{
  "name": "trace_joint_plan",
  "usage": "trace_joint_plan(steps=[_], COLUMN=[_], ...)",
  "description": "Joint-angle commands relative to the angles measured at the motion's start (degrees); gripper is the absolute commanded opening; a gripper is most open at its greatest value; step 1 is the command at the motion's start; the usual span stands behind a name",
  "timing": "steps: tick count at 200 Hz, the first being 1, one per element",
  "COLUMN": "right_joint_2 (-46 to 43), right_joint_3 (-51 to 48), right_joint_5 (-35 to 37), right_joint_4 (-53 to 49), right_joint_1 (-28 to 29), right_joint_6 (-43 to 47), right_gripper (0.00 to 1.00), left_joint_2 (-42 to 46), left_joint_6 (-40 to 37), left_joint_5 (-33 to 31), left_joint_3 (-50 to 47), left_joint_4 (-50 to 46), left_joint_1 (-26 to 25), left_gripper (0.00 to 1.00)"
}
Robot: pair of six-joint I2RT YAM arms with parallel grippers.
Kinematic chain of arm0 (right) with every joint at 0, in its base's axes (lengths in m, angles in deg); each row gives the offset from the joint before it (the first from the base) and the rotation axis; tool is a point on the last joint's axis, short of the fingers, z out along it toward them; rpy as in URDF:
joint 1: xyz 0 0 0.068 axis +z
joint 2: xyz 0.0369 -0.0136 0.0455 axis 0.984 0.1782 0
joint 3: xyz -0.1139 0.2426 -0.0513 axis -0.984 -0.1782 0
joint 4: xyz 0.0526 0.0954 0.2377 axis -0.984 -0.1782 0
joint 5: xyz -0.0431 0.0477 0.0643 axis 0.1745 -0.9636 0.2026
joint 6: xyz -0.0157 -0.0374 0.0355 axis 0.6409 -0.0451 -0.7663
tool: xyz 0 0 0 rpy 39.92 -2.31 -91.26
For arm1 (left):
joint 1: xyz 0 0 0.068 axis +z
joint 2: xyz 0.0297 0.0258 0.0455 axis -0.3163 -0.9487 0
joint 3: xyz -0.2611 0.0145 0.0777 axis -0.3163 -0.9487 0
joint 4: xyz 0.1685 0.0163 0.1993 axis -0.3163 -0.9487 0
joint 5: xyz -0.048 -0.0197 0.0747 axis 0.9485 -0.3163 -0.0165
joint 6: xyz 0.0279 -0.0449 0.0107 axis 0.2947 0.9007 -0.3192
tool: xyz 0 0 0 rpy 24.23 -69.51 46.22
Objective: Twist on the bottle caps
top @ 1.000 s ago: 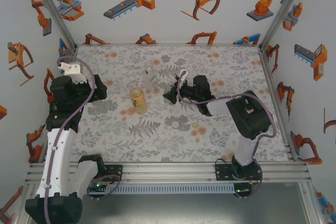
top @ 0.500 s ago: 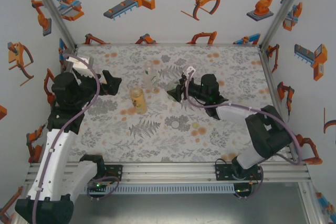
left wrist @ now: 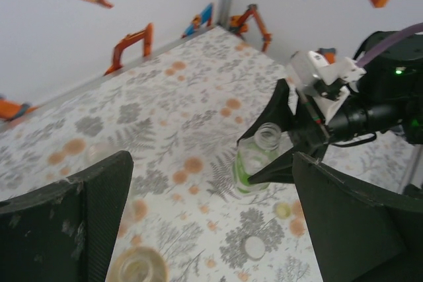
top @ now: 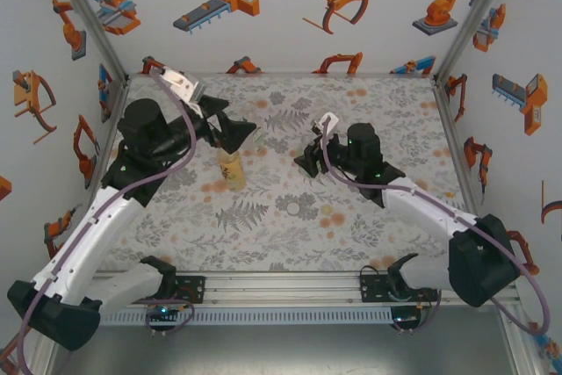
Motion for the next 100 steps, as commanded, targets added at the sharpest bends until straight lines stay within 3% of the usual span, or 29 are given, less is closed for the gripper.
trace_joint_plan(steps=[1,51,100], right_joint_2=[-3.97,-10.94,-17.43], right_joint_3=[1.8,4.62,8.69], right_joint_5=[2.39,-0.24,-12.87], right_joint_4=[-3.91,-11.66,-20.61], right_joint_1=[-0.13,-0.18,-0.18], right_joint_6=[0.98,2.3,2.99], right_gripper=[0.46,0.46,0.46], left_joint_2=[-0.98,-1.34,-1.6], left_joint_6=[-1.17,-2.17,-2.37], left_joint_5=[6.29,9.88,17.27], left_joint_3=[-1.7,-9.37,-11.95], left_joint_4=[8.61,19.91,22.96], left_joint_1=[-2.31,-7.54,-9.43], left_gripper=[1.0,0.99,0.98])
